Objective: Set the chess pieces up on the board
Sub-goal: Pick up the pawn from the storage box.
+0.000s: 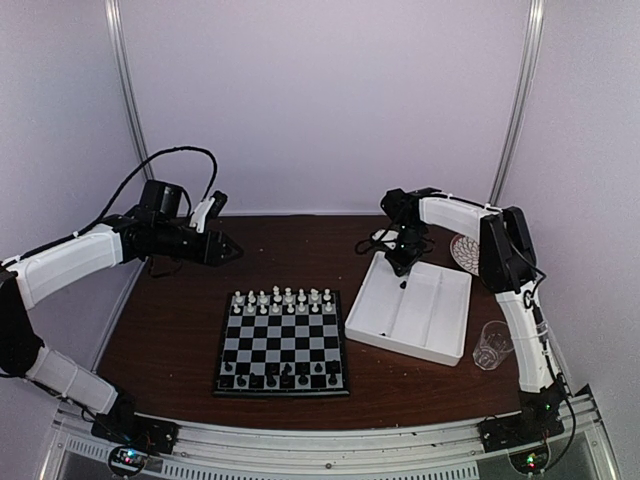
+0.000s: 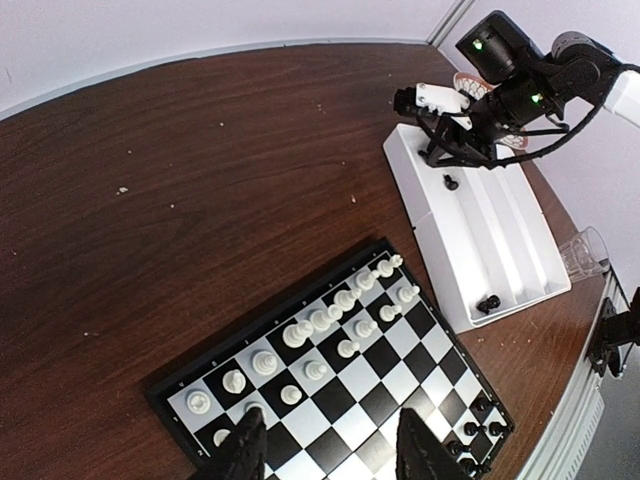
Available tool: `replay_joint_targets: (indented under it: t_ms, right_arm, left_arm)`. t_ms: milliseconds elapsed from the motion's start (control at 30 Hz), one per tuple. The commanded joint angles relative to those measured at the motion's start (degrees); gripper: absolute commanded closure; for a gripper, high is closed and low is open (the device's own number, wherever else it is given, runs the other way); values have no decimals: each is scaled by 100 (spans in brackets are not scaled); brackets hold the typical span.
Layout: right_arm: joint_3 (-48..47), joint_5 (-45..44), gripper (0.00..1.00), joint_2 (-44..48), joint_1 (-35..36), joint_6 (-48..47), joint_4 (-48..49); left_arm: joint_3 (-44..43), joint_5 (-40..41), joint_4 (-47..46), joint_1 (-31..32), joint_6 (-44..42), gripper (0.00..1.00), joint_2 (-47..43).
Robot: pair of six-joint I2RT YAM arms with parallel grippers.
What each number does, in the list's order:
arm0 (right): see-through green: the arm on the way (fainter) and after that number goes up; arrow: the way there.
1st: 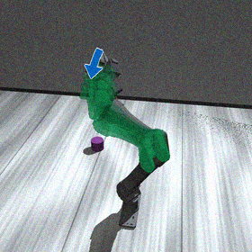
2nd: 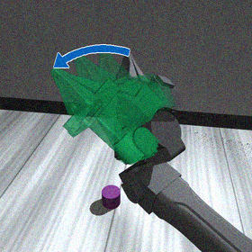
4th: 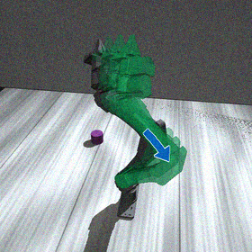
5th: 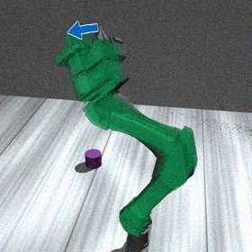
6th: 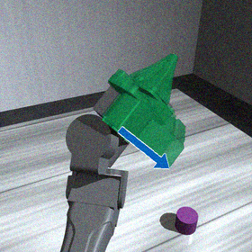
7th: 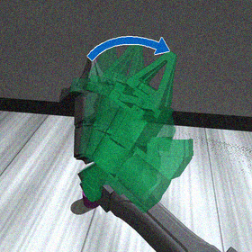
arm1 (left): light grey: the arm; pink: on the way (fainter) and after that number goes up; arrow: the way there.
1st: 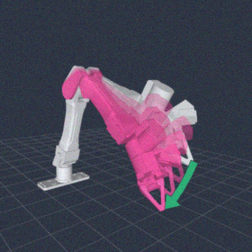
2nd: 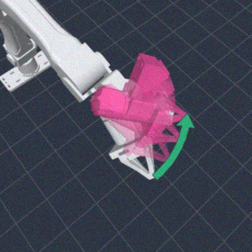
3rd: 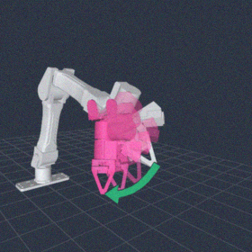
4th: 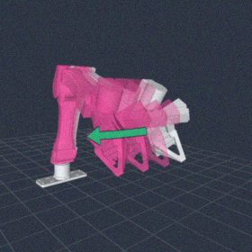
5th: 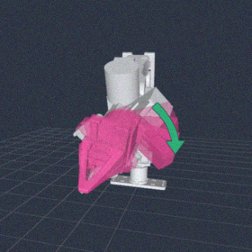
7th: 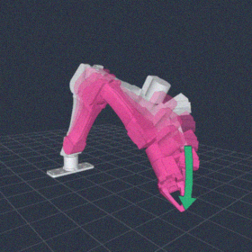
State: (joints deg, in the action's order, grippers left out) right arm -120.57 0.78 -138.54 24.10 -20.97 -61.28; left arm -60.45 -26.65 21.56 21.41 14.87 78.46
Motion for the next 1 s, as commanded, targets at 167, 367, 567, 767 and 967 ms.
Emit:
replay_joint_targets:
  t_ms: [167,367,567,767,967]
  right_arm:
    - [-170,389,87,-224,-151,289,-78]
    - [297,703,90,499,-151,324,39]
    - [1045,1617,90,1684,-151,153,154]
    - [2126,3107,90,2795,-56,-81,457]
    - [3017,3962,90,3743,251,-463,739]
  left_arm:
    - [-161,-98,19,-49,-54,56,74]
    - [-165,23,18,-49,23,56,108]
    - [-3,-296,-404,-49,201,57,94]
    - [-61,-675,-927,464,1002,57,344]
    - [-463,-330,-1468,1506,1959,57,882]
